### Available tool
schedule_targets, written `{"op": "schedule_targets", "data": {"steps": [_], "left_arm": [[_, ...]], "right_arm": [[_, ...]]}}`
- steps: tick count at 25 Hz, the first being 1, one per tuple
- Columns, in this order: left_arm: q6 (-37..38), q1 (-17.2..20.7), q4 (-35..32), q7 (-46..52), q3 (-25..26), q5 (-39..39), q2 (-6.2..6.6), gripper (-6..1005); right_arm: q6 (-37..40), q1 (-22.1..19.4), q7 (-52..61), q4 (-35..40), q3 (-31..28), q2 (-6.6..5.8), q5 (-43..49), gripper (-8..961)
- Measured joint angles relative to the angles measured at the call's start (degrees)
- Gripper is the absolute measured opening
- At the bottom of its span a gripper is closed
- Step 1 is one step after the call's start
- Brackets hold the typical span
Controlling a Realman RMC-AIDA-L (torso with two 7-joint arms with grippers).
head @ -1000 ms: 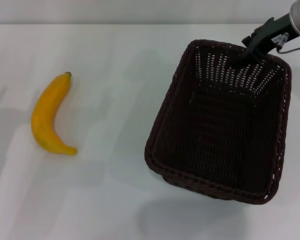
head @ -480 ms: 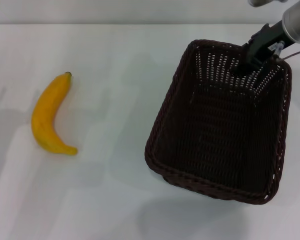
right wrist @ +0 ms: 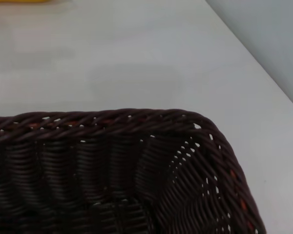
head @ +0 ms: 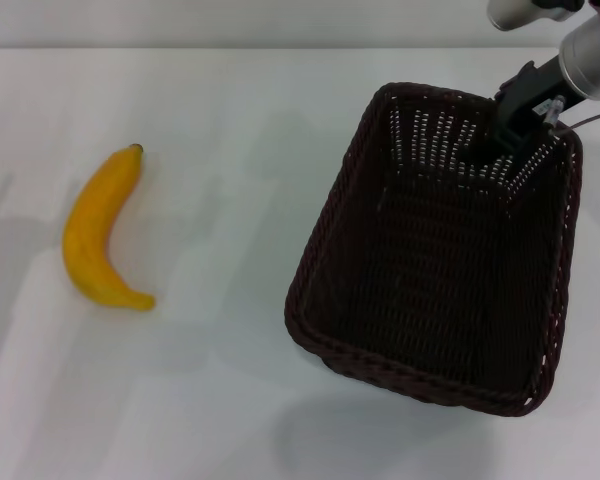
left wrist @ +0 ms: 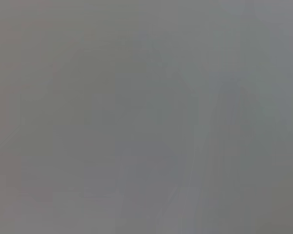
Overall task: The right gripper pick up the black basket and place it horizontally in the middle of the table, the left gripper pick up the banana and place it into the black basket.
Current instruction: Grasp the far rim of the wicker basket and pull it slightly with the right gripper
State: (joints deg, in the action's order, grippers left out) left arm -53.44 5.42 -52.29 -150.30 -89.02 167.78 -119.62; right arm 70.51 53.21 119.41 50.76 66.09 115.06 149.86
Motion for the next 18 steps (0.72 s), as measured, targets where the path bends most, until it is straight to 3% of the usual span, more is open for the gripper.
{"op": "schedule_targets", "data": {"steps": [18], "left_arm": [[0.0, -0.1, 0.0, 0.0, -0.1, 0.0, 0.07, 878]], "right_arm": [[-2.4, -0.3, 0.1, -3.2, -0.1, 0.14, -0.5, 641]]}}
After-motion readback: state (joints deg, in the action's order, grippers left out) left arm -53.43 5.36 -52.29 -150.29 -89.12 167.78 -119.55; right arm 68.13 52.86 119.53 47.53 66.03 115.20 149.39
